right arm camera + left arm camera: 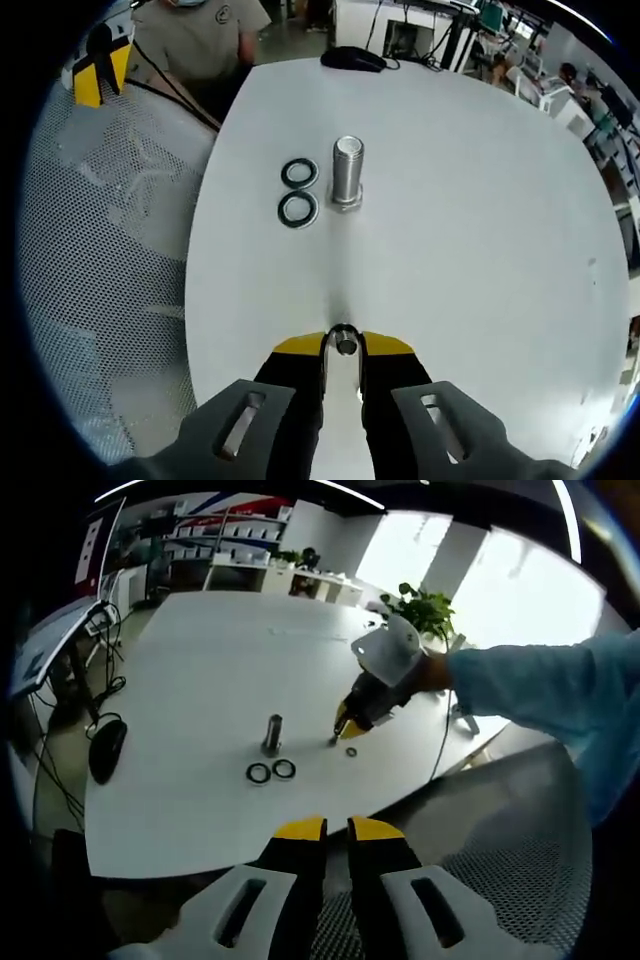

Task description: Place the washer onto the threaded stud by aligning its center hole with the stud, sliding it down to the base, and recovering from edge contact or off-axis alignment until the washer reaches the visible bottom stop.

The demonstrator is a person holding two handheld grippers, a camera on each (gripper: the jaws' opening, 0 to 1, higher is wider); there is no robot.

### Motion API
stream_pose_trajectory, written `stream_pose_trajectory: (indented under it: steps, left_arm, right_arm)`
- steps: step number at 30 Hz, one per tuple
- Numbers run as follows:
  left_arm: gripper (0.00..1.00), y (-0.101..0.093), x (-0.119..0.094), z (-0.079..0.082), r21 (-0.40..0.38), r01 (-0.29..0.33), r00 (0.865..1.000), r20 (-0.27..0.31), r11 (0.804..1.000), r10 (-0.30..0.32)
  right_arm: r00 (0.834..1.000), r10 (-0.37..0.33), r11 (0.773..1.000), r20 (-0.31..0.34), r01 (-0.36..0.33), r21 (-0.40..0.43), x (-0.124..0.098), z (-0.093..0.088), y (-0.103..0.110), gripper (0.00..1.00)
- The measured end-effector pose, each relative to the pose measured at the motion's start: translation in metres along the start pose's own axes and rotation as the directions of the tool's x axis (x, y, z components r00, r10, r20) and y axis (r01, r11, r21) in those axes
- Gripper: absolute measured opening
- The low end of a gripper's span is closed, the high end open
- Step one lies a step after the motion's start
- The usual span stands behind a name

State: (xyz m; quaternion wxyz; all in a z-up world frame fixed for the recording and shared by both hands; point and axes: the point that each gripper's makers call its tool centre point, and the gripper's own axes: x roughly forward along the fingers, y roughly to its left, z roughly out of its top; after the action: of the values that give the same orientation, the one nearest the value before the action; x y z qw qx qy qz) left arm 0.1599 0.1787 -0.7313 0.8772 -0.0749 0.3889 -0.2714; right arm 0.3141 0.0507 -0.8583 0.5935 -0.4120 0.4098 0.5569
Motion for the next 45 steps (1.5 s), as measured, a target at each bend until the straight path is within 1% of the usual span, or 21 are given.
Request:
stream_pose_trajectory:
  steps: [5,15,24,26,27,29,31,34,37,41,45]
  left_arm:
    - [0.06,0.0,0.0,-0.001,0.0,0.001,1.0,-0.005,1.0,-0.001]
    - [0.06,-0.001,0.001,-0.002,0.005,0.008,1.0,-0.018,1.0,-0.008]
    - [0.06,-0.002,0.001,-0.004,0.011,0.015,1.0,-0.028,1.0,-0.015]
    - [0.05,-0.002,0.001,-0.004,0.012,0.017,0.999,-0.029,1.0,-0.016]
    - [0.05,-0.002,0.002,-0.004,0.012,0.018,0.999,-0.029,1.0,-0.017]
    - [0.05,-0.002,0.002,-0.004,0.013,0.019,0.999,-0.03,1.0,-0.019]
    - [0.05,-0.003,0.002,-0.004,0.014,0.02,0.999,-0.033,1.0,-0.02]
    - [0.05,-0.003,0.002,-0.005,0.019,0.024,0.999,-0.038,1.0,-0.023]
    - [0.05,-0.004,0.002,-0.004,0.02,0.026,0.999,-0.038,0.999,-0.025]
    - [0.05,-0.004,0.002,-0.004,0.022,0.027,0.999,-0.037,0.999,-0.026]
    - [0.05,-0.004,0.002,-0.003,0.019,0.026,0.999,-0.028,0.999,-0.026]
  right_arm:
    - [1.0,0.001,1.0,-0.009,-0.001,0.003,0.004,-0.002,-0.001,0.13]
    - [0.999,0.006,1.0,-0.04,-0.007,-0.028,0.01,-0.005,0.006,0.13]
    - [1.0,0.008,1.0,-0.029,-0.008,-0.001,0.014,-0.005,0.007,0.13]
    - [1.0,0.006,1.0,-0.025,-0.006,-0.002,0.015,-0.005,0.007,0.15]
    - [1.0,0.003,1.0,-0.027,-0.004,-0.015,0.015,-0.005,0.007,0.15]
    - [0.999,-0.016,0.999,-0.033,0.015,-0.042,0.016,-0.008,0.007,0.21]
    - [0.999,-0.023,0.999,-0.032,0.021,-0.044,0.015,-0.009,0.007,0.26]
    - [0.999,-0.039,0.998,-0.023,0.037,-0.049,0.009,-0.011,0.008,0.29]
    - [0.999,-0.048,0.998,-0.016,0.047,-0.041,0.002,-0.014,0.006,0.3]
    - [0.999,-0.049,0.999,0.007,0.049,0.016,-0.01,-0.019,0.005,0.29]
    - [0.999,-0.047,0.998,0.024,0.046,0.04,-0.016,-0.022,0.009,0.29]
